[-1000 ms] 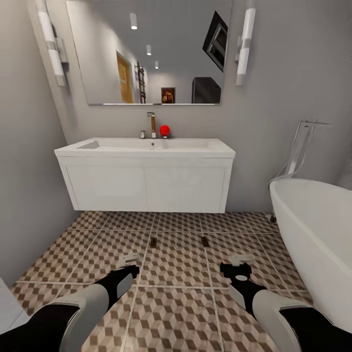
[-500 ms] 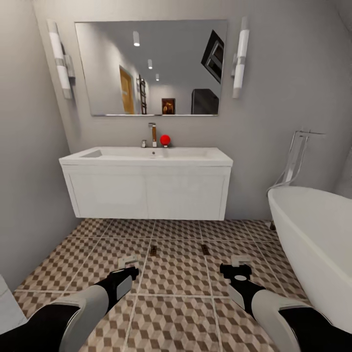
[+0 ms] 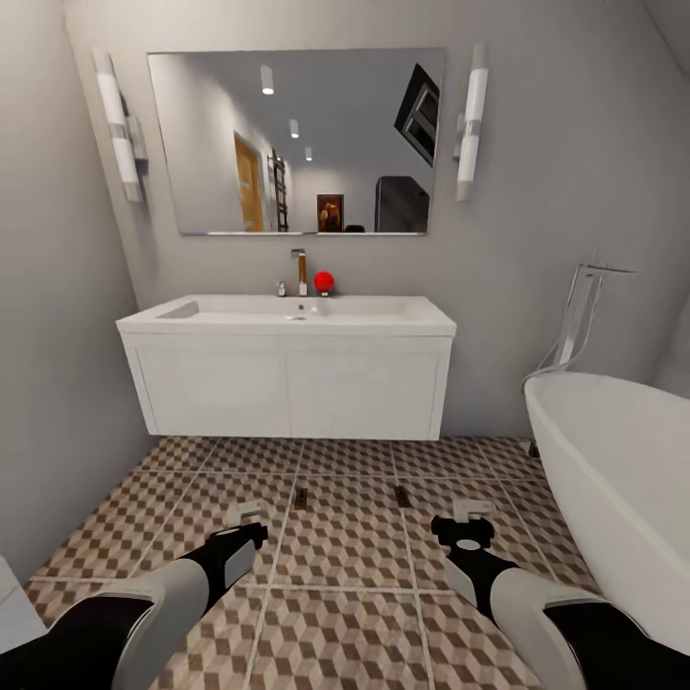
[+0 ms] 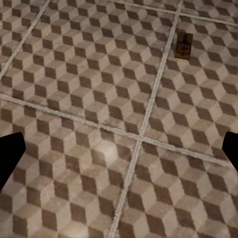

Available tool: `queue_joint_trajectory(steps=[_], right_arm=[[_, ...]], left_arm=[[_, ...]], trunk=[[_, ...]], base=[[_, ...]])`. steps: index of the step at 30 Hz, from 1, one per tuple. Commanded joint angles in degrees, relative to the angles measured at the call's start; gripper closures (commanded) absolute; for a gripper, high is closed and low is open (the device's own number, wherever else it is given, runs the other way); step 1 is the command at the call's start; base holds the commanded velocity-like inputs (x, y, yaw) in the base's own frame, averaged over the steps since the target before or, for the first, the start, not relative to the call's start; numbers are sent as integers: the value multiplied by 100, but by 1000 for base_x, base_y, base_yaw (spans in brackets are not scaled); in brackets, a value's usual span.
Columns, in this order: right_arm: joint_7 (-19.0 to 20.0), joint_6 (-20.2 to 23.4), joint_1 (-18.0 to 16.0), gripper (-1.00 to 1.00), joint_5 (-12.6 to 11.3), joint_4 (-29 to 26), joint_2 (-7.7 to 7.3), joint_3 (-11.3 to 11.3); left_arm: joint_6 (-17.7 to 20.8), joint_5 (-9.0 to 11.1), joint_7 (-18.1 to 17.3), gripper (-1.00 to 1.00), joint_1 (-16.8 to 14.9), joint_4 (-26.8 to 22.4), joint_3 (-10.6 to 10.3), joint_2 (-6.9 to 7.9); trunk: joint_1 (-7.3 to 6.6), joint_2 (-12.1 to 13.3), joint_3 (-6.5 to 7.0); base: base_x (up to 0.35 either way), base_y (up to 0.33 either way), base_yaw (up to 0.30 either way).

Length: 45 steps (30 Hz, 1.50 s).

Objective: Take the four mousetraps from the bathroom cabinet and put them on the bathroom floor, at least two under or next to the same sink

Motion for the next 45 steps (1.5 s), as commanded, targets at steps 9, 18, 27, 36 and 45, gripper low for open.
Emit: queue_joint_trajectory(steps=[9, 18, 27, 36, 45], right_arm=[[-110, -41, -7, -100, 12, 14, -16, 29], [-135, -50, -8, -100, -1, 14, -41, 26], [-134, -30, -7, -100, -44, 16, -54, 26], [-85, 22, 60, -100, -63, 23, -60, 26], [-63, 34, 454, -100, -30, 25, -72, 31]], left_arm=[[-47, 23, 8, -100, -2, -36, -22, 34], [-108, 22, 2, -100, -2, -44, -18, 84], [-120, 39, 1, -100, -2, -39, -25, 108], [-98, 63, -29, -100, -2, -3, -24, 104], [11, 69, -44, -100, 39, 4, -26, 77]], trunk=[[-199, 360, 156], [-397, 721, 317], [-595, 1082, 479], [-792, 1443, 641], [-990, 1804, 802]], base=[[0, 0, 0], [0, 0, 0], [0, 0, 0], [0, 0, 0], [0, 0, 0]])
